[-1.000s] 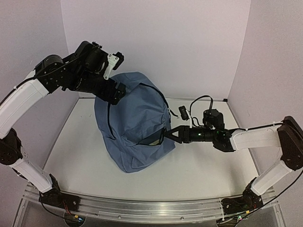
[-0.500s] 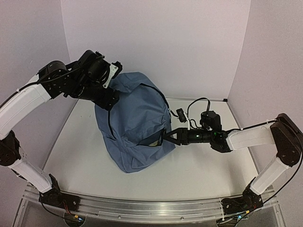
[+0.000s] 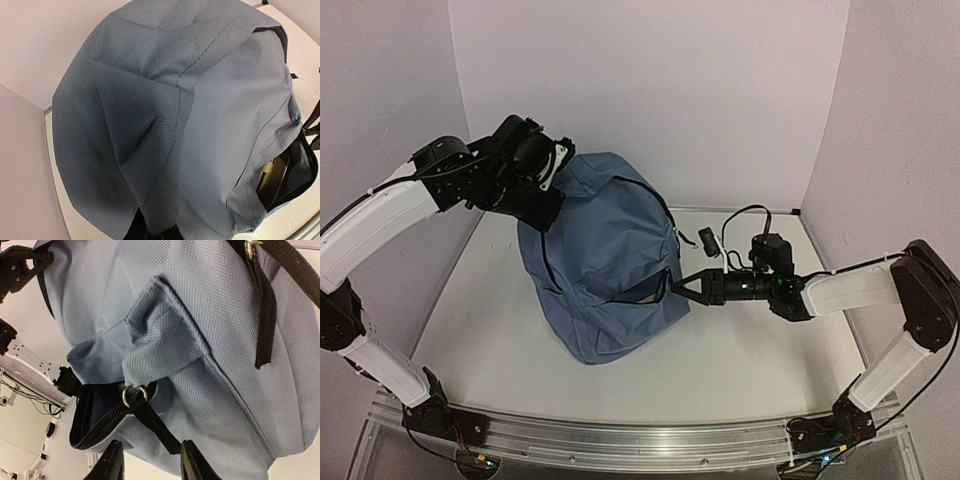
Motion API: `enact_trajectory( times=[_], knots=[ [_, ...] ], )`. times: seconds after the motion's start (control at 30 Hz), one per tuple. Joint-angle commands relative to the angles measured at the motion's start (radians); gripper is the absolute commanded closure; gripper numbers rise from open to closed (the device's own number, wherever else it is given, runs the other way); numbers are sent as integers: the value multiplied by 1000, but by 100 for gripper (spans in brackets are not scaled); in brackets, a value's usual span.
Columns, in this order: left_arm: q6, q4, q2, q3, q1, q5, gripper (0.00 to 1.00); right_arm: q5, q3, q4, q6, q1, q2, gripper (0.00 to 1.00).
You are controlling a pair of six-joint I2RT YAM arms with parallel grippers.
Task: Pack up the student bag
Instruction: Adjust the student bag at the center of the board.
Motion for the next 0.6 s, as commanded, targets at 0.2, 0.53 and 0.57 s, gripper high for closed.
enact_trajectory(
  times=[0.2, 0.53, 0.57],
  knots=[
    [-27, 36, -40, -14, 33, 34, 100, -51, 45, 42, -56, -6, 61, 63],
    [-27, 35, -28, -7, 36, 41, 100, -91, 104, 36, -55, -4, 89, 63],
    [-26, 35, -27, -7, 37, 42, 100, -92, 110, 32, -57, -3, 91, 63]
  ],
)
